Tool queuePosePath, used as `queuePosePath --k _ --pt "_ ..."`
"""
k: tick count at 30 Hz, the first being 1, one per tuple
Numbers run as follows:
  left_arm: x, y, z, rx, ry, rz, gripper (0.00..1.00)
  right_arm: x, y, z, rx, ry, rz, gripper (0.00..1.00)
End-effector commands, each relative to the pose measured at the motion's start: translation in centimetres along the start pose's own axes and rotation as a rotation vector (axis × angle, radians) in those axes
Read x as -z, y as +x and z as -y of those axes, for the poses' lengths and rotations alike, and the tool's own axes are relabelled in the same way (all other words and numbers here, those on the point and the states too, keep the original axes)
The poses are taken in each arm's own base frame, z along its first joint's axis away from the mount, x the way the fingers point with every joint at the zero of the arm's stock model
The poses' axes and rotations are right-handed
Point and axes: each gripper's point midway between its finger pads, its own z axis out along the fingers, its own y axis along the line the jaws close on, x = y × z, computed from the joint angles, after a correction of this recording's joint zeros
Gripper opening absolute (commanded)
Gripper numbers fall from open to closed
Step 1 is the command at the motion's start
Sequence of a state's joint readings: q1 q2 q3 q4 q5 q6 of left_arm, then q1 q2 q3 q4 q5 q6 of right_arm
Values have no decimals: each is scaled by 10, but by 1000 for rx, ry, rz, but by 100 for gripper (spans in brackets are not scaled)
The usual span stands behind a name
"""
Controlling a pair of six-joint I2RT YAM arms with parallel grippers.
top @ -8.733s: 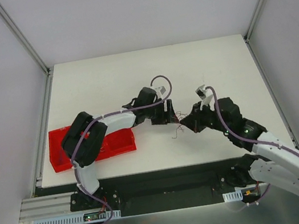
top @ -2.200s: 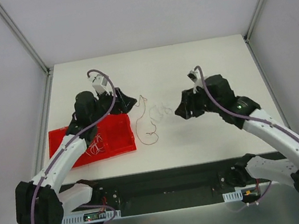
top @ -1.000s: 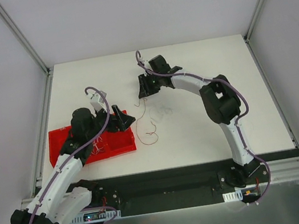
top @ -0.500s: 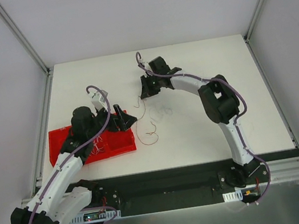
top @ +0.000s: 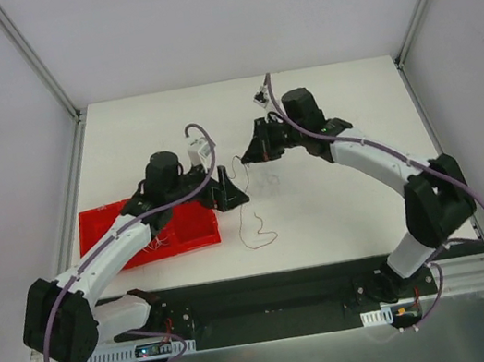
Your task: Untangle the cables
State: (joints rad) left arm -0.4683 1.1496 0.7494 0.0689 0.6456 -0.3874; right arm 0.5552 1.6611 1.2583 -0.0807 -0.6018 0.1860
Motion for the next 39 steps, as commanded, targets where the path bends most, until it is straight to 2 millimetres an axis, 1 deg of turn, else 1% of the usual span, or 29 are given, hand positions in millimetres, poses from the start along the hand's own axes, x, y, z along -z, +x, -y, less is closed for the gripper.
queuePosePath --k 1,2,4,6,8,9,11,12,13,15,16,22,27,29,30,31,32,33,34,35,36,38,39 --pt "-24 1 30 -113 68 -38 86 35 -7 -39 -28 -129 80 0" --pt "-29 3 29 -109 50 -42 86 40 -4 -42 -44 -141 85 0" --pt "-36 6 23 -81 15 -50 85 51 -3 -52 -45 -168 103 0" --pt "-40 9 22 -66 11 -55 82 61 -2 -61 -39 -186 119 0" --pt "-41 12 22 -59 20 -60 76 72 -2 -68 -35 -198 140 0" --pt "-41 15 21 -50 16 -64 68 77 -2 -70 -35 -200 151 0" --pt "-38 23 18 -38 11 -71 48 87 -4 -70 -33 -197 179 1" --pt "-37 26 18 -36 12 -73 40 91 -4 -70 -33 -197 189 1" --pt "-34 29 17 -35 11 -71 34 95 -5 -69 -36 -196 198 0" --pt "-29 33 17 -36 8 -63 5 102 -5 -68 -50 -207 205 0" --pt "-26 34 18 -37 7 -55 0 104 -5 -69 -50 -219 208 0" --pt "-3 25 32 -106 20 26 0 118 -8 -69 -55 -230 240 0" --pt "16 19 42 -174 25 70 0 140 -19 -41 -82 -98 364 0" --pt "28 9 53 -218 36 110 0 146 -20 -35 -88 -65 394 0" --pt "34 3 58 -237 37 134 0 147 -18 -36 -79 -65 395 0" --pt "42 -5 64 -262 36 162 0 145 -16 -37 -72 -71 382 0" --pt "50 -18 73 -292 37 206 0 143 -12 -39 -57 -85 364 1" --pt "57 -19 74 -292 15 200 0 139 -9 -43 -39 -105 344 6" --pt "64 -28 79 -310 1 222 0 135 -6 -44 -28 -116 321 11" --pt "70 -35 81 -322 -17 238 0 132 -2 -47 -16 -132 301 18" --pt "77 -44 85 -334 -33 262 0 129 1 -48 -7 -137 290 27" --pt "89 -60 85 -345 -99 302 0 128 5 -45 4 -121 284 42" --pt "95 -67 84 -350 -133 317 0 128 7 -42 9 -104 282 48"
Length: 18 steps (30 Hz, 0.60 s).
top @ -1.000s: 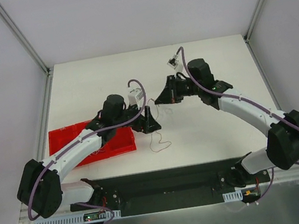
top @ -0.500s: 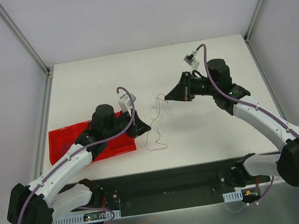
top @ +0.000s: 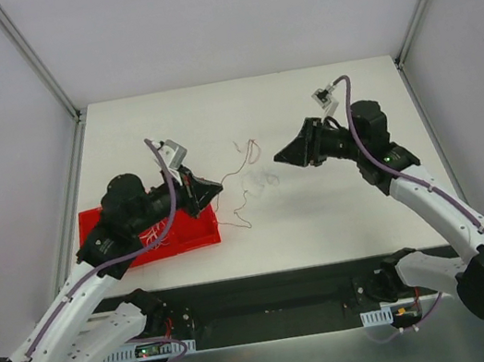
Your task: Untangle the cables
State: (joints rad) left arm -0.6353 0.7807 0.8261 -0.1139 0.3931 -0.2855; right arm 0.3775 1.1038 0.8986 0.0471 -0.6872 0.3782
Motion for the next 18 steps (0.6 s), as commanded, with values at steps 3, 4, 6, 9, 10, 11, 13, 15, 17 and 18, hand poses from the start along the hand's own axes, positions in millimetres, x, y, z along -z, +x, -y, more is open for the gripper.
queuePosePath --k 3,4,6,9,10,11,13,15,17,18 --pt "30 -57 -18 -100 -216 106 0 6 12 11 101 48 -26 54" --pt "32 -60 -21 -102 -237 110 0 8 14 13 110 60 -29 54" --pt "36 -68 -28 -109 -276 122 0 11 18 19 121 87 -39 54" --pt "43 -77 -44 -136 -366 150 0 15 23 26 130 122 -51 54" --pt "44 -77 -51 -150 -397 150 0 17 26 29 131 130 -53 54" --pt "46 -78 -57 -159 -426 152 0 19 26 30 134 138 -50 54" --pt "48 -76 -73 -165 -493 145 0 22 30 34 136 151 -52 54" --pt "49 -65 -88 -123 -540 126 0 27 33 37 138 162 -55 54" --pt "48 -49 -100 -40 -557 106 0 30 35 40 141 175 -56 54" --pt "48 -38 -107 6 -570 95 0 31 37 42 138 181 -61 54"
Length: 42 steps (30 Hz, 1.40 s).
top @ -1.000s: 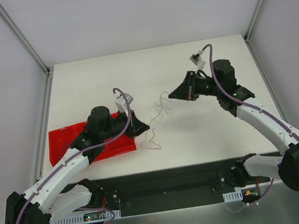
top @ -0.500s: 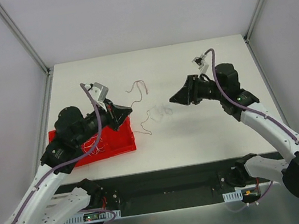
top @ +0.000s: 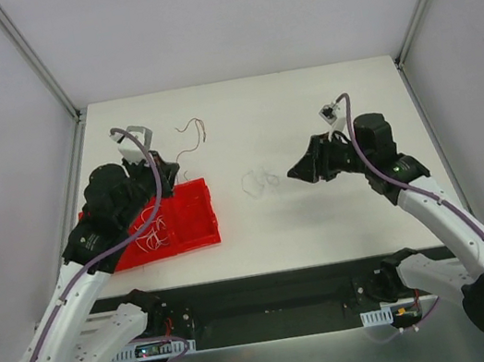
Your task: Untangle the cables
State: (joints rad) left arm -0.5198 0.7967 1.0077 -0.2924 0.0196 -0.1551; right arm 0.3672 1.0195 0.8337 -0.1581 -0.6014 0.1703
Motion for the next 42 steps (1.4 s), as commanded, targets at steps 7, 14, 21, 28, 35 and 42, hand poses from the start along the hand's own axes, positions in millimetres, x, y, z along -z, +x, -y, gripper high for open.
queuePosePath --k 7,14,21,28,35,42 --pt "-11 111 -45 284 -168 -154 0 2 6 6 11 -3 -3 55" --pt "-13 180 -61 465 -292 -261 0 -33 5 -18 8 -95 -35 55" --pt "-7 227 -74 576 -438 -405 0 -68 3 -37 10 -141 -81 54" --pt "-4 239 -71 584 -446 -489 0 -97 5 -60 23 -192 -127 54" --pt "0 250 -67 582 -458 -593 0 -100 11 -52 10 -161 -132 54" --pt "-17 200 -70 491 -419 -502 14 -97 24 -40 6 -129 -150 54"
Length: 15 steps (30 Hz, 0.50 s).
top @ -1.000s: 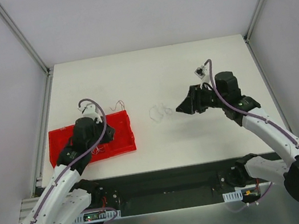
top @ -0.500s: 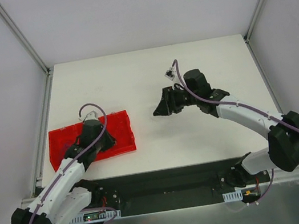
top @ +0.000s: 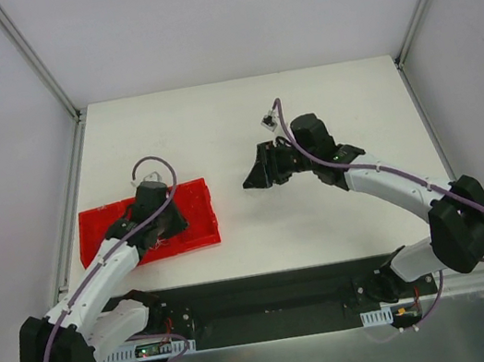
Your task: Untangle the cables
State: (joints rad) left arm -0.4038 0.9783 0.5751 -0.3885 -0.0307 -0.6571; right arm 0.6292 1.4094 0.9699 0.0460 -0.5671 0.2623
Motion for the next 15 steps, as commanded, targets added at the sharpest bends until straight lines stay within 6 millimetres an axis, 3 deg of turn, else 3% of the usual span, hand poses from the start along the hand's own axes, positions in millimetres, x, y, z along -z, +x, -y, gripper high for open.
queuePosePath --k 1,4,8,10,14,15 --pt "18 -39 22 -44 43 91 19 5 -5 -2 24 -3 36 54" --pt "22 -43 26 -65 55 99 41 8 -2 -1 30 8 37 54" --pt "32 -46 25 -81 63 123 53 13 -1 1 46 22 49 54" --pt "47 -53 33 -94 114 171 57 14 0 3 54 32 45 54" --pt "76 -65 78 -219 359 234 63 22 2 25 47 108 52 54" --pt "81 -65 93 -248 435 227 76 25 0 31 46 126 64 54"
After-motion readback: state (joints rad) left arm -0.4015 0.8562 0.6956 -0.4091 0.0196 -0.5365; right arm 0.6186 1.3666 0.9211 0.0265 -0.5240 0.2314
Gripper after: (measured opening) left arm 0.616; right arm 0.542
